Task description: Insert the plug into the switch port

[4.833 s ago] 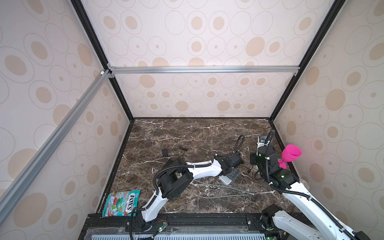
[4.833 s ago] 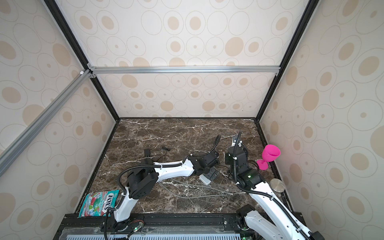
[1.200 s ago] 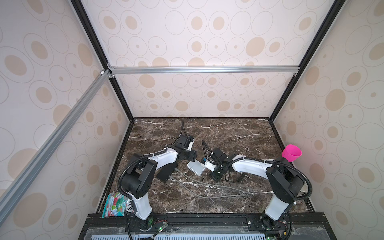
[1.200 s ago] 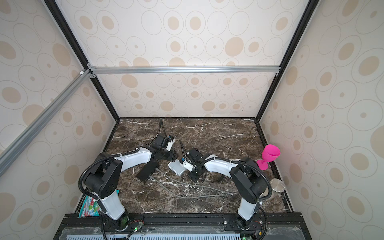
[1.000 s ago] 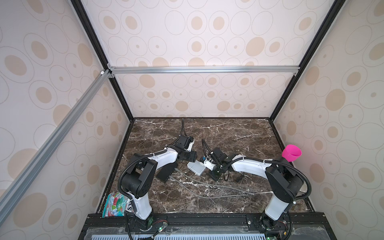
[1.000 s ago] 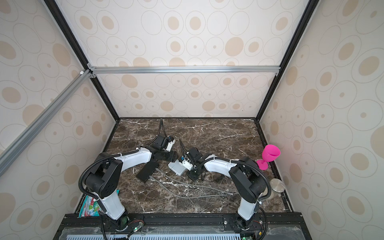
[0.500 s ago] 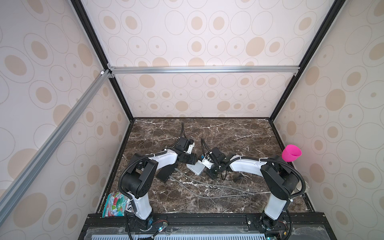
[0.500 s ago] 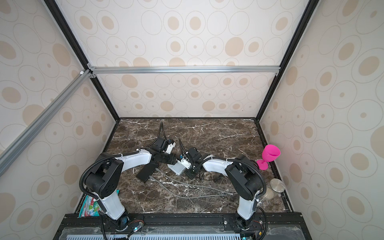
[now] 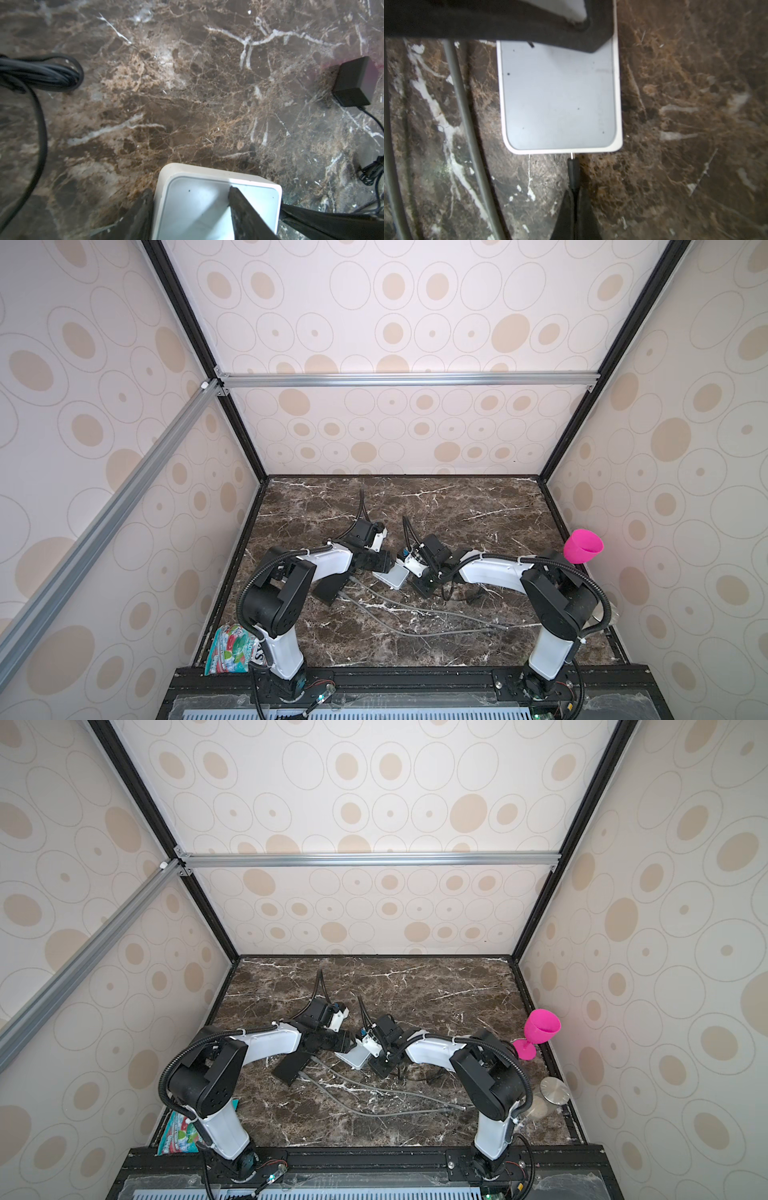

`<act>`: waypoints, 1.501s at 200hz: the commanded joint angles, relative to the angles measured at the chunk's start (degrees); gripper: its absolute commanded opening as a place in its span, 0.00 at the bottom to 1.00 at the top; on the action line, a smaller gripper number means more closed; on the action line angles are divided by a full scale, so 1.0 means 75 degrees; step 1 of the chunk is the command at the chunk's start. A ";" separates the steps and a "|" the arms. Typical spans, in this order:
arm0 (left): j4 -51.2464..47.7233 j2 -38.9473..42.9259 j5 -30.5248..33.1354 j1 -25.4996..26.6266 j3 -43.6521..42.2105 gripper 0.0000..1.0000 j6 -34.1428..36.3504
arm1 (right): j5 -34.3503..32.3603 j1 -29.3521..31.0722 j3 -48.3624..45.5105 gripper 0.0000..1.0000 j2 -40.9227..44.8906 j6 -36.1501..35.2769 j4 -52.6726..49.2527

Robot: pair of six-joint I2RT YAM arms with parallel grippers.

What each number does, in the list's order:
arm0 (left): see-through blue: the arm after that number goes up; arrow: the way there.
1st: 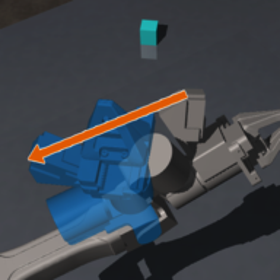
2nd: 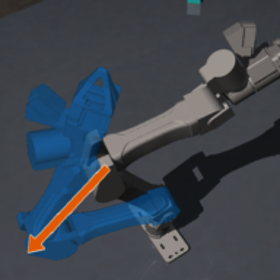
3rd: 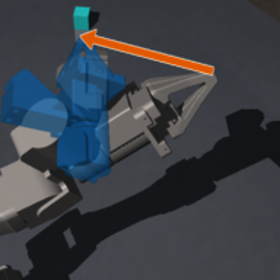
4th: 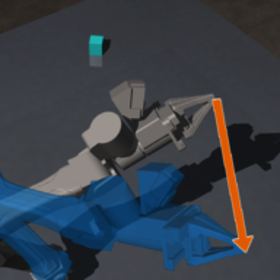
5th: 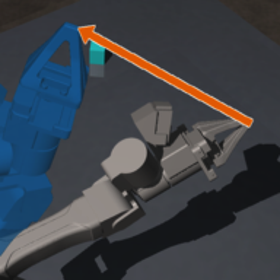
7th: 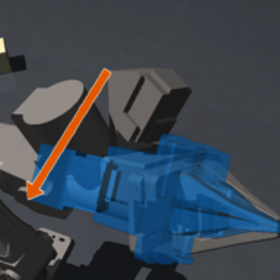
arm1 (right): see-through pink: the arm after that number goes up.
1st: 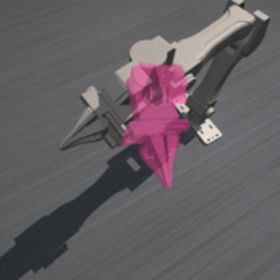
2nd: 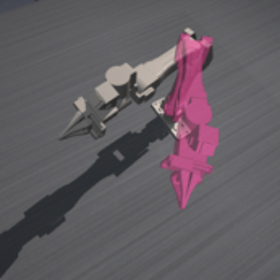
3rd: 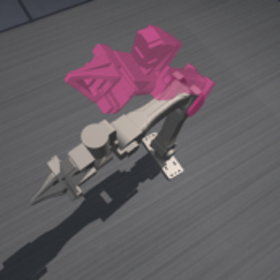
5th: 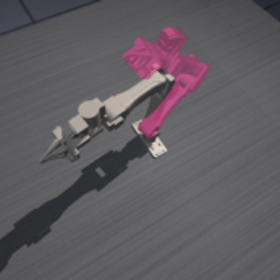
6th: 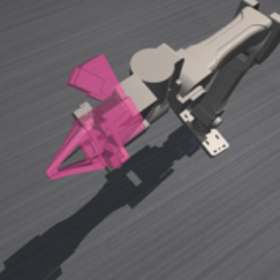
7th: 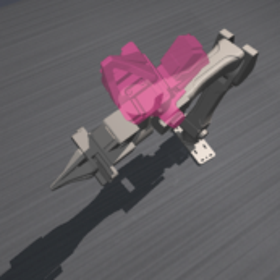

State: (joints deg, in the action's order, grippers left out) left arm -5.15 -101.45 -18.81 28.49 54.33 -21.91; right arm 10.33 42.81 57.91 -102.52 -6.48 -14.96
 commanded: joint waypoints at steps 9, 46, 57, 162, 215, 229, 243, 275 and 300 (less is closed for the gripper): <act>-0.0219 0.0031 -0.0034 0.0074 -0.0096 0.57 -0.0127 | 0.0024 0.0045 -0.0049 0.00 0.0214 0.0030 0.0126; -0.0297 0.0044 0.0176 0.0085 -0.0072 0.57 -0.0047 | -0.0162 0.0042 -0.0114 0.00 0.0453 -0.0047 0.0151; -0.0338 0.0039 0.0234 0.0095 -0.0072 0.57 -0.0024 | -0.0204 0.0045 -0.0124 0.00 0.0503 -0.0072 0.0150; -0.0335 0.0015 0.0178 0.0149 -0.0125 0.58 -0.0035 | 0.0029 0.0043 0.0012 0.00 -0.0100 0.0008 0.0248; -0.0336 -0.0026 0.0139 0.0180 -0.0130 0.59 -0.0044 | 0.0042 0.0040 0.0042 0.00 -0.0076 -0.0032 0.0304; -0.0300 -0.0042 0.0073 0.0226 -0.0148 0.58 -0.0086 | 0.0009 0.0043 0.0084 0.00 -0.0071 -0.0116 0.0365; -0.0241 -0.0032 0.0006 0.0281 -0.0209 0.58 -0.0166 | -0.0035 0.0046 0.0245 0.00 -0.0137 -0.0213 0.0310; -0.0062 0.0108 -0.0025 0.0497 -0.0458 0.59 -0.0411 | -0.0098 0.0042 0.0690 0.00 -0.0249 -0.0290 0.0228; 0.0058 0.0211 -0.0043 0.0648 -0.0623 0.59 -0.0598 | -0.0055 0.0046 0.1015 0.00 -0.0345 -0.0320 0.0181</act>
State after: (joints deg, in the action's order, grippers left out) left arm -1.93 -100.22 -16.40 30.20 51.83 -23.88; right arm 9.17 42.78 61.28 -103.96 -7.66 -18.13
